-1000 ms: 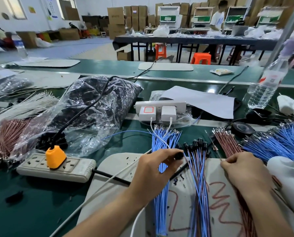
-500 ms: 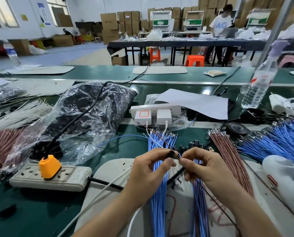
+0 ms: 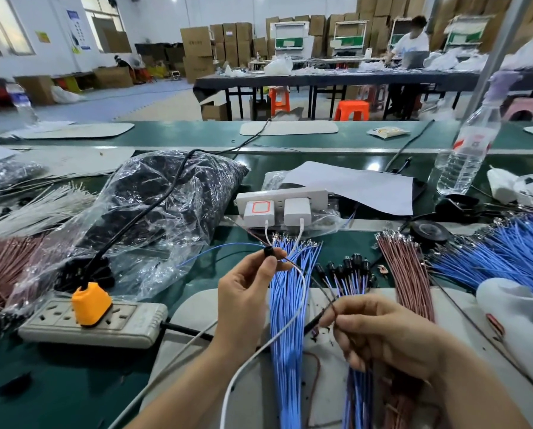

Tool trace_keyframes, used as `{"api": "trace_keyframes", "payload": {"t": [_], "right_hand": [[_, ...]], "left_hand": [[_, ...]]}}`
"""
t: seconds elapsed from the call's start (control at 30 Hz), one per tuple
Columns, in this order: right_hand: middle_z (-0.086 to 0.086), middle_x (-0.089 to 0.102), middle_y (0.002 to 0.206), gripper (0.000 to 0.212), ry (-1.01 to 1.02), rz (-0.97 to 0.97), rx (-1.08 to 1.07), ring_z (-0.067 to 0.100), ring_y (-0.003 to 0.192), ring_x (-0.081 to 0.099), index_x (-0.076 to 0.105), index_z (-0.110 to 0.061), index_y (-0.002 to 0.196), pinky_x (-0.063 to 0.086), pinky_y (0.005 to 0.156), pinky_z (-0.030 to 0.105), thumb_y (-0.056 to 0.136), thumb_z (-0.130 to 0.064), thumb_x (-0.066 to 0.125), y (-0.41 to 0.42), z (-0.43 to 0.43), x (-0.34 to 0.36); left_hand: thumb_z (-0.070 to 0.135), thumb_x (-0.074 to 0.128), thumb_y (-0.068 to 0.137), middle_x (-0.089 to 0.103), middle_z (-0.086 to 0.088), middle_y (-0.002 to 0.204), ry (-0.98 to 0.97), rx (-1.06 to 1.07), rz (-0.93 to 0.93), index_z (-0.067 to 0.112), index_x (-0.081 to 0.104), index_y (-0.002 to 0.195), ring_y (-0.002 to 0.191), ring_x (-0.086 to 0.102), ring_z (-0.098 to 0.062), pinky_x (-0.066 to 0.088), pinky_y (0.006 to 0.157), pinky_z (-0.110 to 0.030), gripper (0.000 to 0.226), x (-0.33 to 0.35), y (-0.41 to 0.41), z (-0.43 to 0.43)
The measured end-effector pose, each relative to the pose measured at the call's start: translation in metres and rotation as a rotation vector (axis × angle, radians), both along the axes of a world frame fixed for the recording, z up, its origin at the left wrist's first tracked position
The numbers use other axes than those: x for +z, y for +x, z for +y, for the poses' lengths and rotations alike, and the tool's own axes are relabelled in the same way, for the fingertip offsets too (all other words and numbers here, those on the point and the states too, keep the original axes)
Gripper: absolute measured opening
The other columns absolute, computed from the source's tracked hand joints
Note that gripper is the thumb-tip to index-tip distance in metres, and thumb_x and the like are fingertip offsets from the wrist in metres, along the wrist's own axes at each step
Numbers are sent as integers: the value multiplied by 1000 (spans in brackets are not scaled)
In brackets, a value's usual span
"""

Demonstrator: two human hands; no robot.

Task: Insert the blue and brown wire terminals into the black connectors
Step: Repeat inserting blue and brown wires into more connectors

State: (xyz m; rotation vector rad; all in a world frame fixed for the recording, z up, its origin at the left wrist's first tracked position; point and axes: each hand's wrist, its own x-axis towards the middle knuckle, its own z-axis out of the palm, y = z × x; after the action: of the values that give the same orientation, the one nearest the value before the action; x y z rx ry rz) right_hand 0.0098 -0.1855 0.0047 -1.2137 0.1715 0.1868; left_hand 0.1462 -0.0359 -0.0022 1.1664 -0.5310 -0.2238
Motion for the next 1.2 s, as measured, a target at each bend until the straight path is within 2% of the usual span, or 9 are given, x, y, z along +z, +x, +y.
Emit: {"api": "trace_keyframes", "payload": {"t": [0.07,0.2,0.33,0.43,0.53,0.7,0.87,1.0,1.2], "right_hand": [[12,59,68,12,30,-9,-95,18,50,60,71,-5,93,49,44,23,86,-10,63,3,2,-2],[10,54,62,21,127,-36,-284,13,38,47,71,-13,99,34,32,17,82,-18,59,10,0,-7],[5,50,56,24,317,-154,-594,6,33,35,73,-17,99,29,29,14,86,-17,53,15,-7,-13],[0,48,53,23,416,-187,-805,4,33,30,75,-22,89,26,28,15,84,-20,53,17,-12,-12],[2,56,60,21,434,-182,-863,3,36,34,77,-16,84,30,31,13,83,-20,56,17,-11,-8],[12,71,79,43,284,-177,-880,11,61,64,73,0,88,52,52,16,94,-33,46,18,0,-4],[8,59,56,45,30,-280,-943,13,41,44,68,-13,89,35,38,18,85,-49,43,15,19,12],[11,63,59,41,-85,-457,-984,21,49,56,65,-14,85,46,45,21,90,-45,39,10,30,26],[11,63,63,35,-407,-663,-1030,24,51,55,60,-13,94,46,49,24,94,-39,35,8,44,33]], "left_hand": [[8,53,90,73,-5,85,25,1,-11,0,67,95,80,69,-17,51,89,-38,17,-1,2,0],[6,52,92,73,1,81,78,-9,-51,3,67,95,77,68,-15,50,86,-36,16,-2,1,0],[18,55,87,73,0,86,106,-59,-134,4,67,95,74,69,-13,51,78,-19,20,-3,-3,0],[20,55,84,72,-1,88,101,-101,-168,5,66,95,73,68,-14,50,76,-18,21,-3,-6,0],[17,57,84,73,-1,89,101,-153,-199,8,65,96,72,68,-13,50,75,-18,17,-4,-9,0],[13,63,87,73,2,92,172,-238,-308,17,66,100,84,69,-14,51,83,-23,14,-9,-14,2],[12,63,88,72,3,99,196,-208,-408,28,66,101,99,67,-19,50,92,-29,21,-9,-14,3],[12,62,89,71,5,101,216,-192,-433,29,65,102,102,66,-17,49,94,-29,21,-7,-13,3],[10,62,87,71,9,101,231,-192,-448,32,65,100,103,65,-14,48,94,-25,26,-8,-14,3]]}}
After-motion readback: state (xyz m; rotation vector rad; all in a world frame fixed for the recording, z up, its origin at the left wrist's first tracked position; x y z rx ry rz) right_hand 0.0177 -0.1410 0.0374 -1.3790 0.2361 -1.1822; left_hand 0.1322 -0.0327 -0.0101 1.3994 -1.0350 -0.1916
